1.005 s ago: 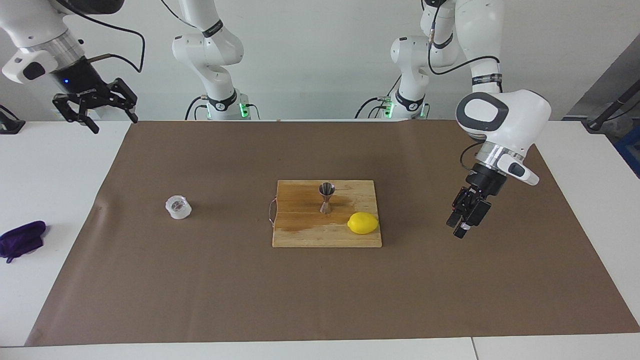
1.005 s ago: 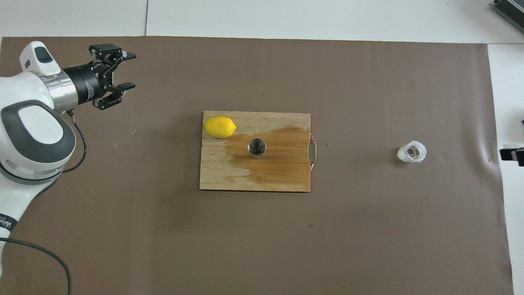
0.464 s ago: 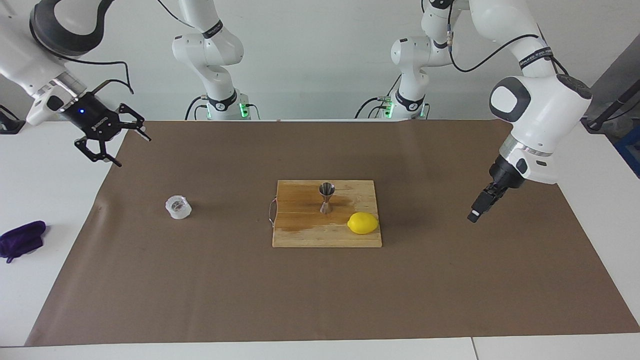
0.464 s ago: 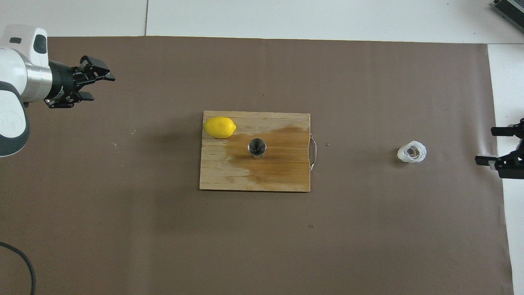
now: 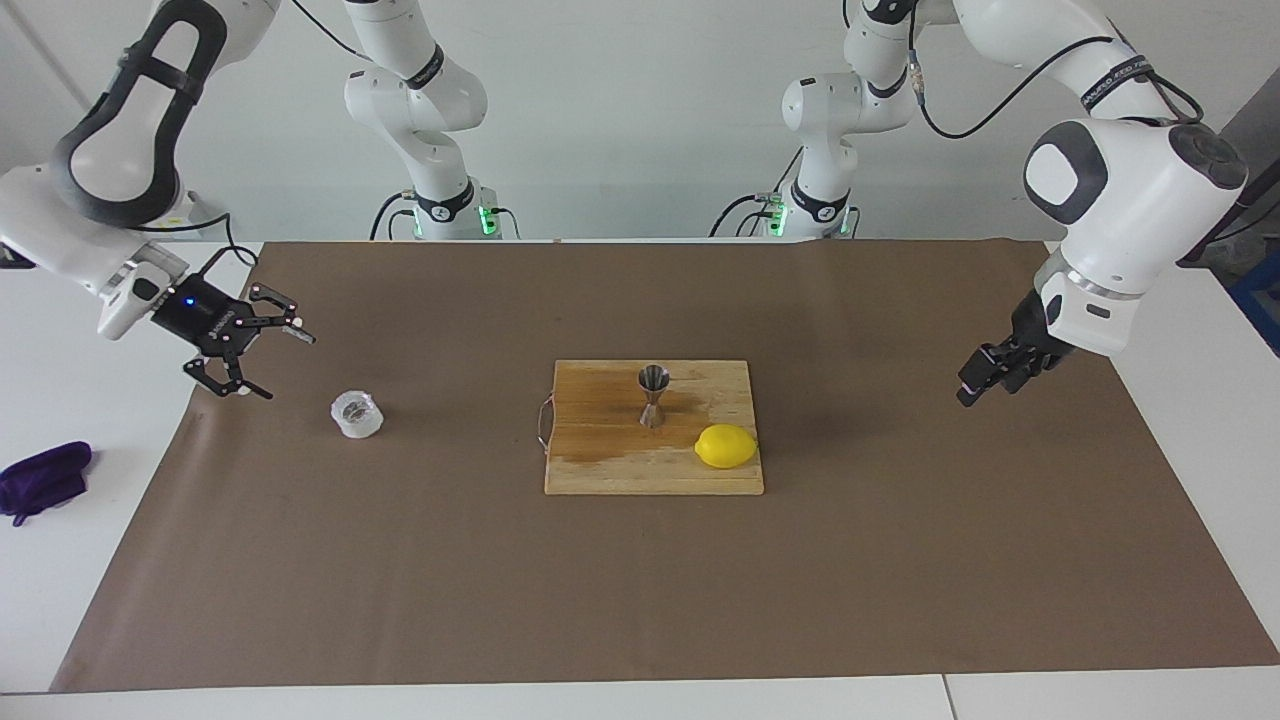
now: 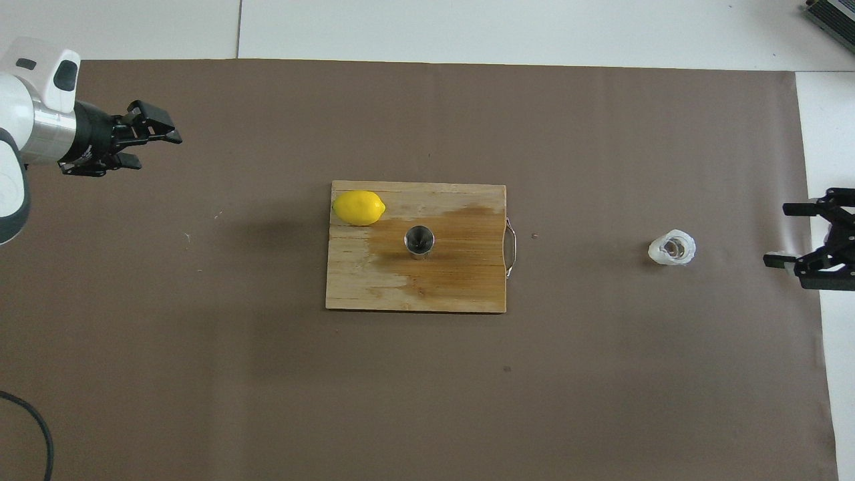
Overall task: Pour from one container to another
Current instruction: 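Retract the left gripper while the right gripper moves toward the glass cup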
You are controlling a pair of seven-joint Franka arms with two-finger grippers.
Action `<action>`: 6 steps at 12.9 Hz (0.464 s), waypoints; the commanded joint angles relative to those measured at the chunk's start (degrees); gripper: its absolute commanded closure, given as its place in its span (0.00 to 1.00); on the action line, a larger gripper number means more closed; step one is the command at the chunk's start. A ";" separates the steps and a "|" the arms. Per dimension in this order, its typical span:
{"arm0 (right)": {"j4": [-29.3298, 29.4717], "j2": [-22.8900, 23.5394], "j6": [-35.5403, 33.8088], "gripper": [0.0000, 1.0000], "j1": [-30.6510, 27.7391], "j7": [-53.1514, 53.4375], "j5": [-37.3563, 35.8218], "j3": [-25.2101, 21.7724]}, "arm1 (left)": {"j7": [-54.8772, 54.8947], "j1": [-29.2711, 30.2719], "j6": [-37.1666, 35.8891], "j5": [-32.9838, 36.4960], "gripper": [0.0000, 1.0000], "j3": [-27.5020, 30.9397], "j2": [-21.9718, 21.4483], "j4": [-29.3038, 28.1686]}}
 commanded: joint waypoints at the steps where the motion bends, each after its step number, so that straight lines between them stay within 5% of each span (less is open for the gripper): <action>1: 0.56 3.52 -4.18 0.00 -1.21 -8.22 5.16 -0.15 | 6.36 0.78 -6.76 4.90 0.20 -0.19 0.63 3.90; 6: 1.70 9.76 -11.76 0.00 -2.26 -19.56 7.29 -2.26 | 8.58 1.05 -14.06 5.63 0.16 -0.36 -6.13 0.84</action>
